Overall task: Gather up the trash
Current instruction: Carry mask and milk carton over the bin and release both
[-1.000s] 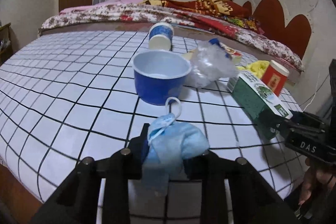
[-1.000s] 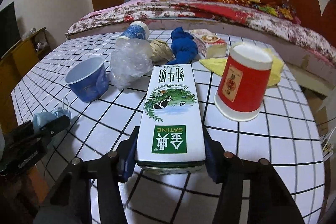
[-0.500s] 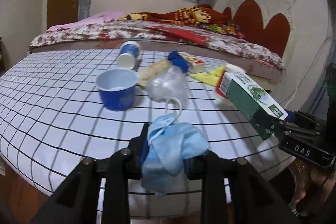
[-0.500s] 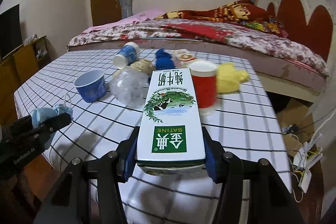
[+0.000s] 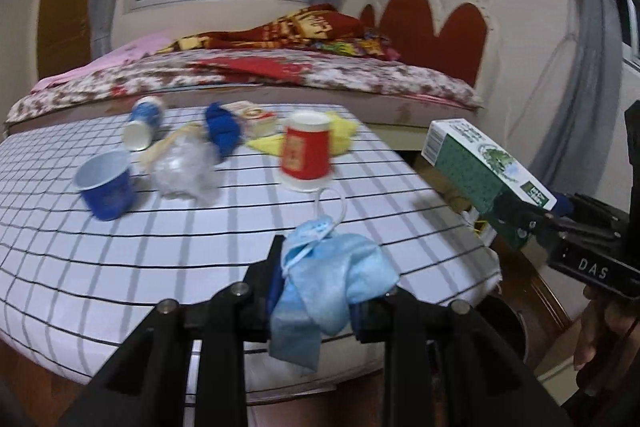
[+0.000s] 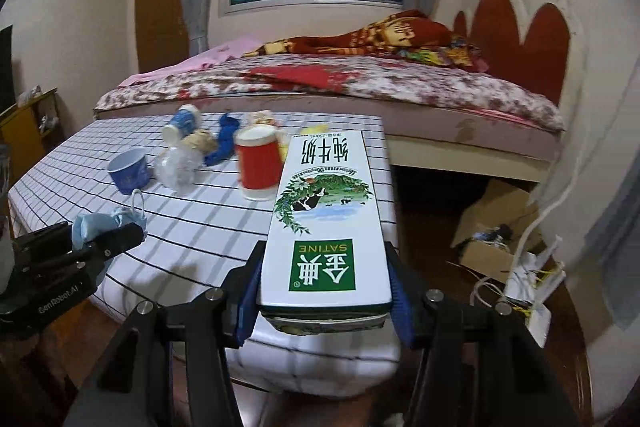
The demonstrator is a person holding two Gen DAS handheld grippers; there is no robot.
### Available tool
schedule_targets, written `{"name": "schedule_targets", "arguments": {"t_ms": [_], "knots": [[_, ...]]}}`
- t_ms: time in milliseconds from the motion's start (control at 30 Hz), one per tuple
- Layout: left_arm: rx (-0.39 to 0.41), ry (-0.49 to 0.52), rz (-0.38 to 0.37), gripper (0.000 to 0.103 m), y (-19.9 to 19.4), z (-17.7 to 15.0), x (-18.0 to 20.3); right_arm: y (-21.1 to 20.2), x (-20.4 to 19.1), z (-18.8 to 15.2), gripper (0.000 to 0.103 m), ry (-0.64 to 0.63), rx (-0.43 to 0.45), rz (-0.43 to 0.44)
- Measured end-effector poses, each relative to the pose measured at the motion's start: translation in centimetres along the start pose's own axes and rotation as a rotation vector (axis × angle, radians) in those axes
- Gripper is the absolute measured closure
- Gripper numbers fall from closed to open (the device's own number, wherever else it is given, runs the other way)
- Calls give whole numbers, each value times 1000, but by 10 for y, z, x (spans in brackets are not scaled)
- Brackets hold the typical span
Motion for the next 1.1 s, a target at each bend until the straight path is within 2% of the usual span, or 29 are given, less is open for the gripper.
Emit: {"name": "schedule_targets", "arguments": {"t_ms": [300,533,767,1100], "knots": [[-14,109,-144,75,-10,-13,94,-39,73,-42,47,117,-46,-91],[-50,189,-266,75,-18,-34,166,-62,115,-76,47,185,-92,-147],[-121,243,-364,75,-15,-62,214,-77,143,-120,47,226,-167,-175],[-233,307,-424,75,6,-101,260,-88,170,-172,47,273,-252,-176]]}}
Point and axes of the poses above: each gripper's, at about its wrist camera, not at the fingertips, and y roughly the way its jaws point, x to its right, z to its top, the point moved 6 cm from there along y, roughly the way its jaws point, and after that the axes turned 12 degrees about z, right-handed, at the moved point
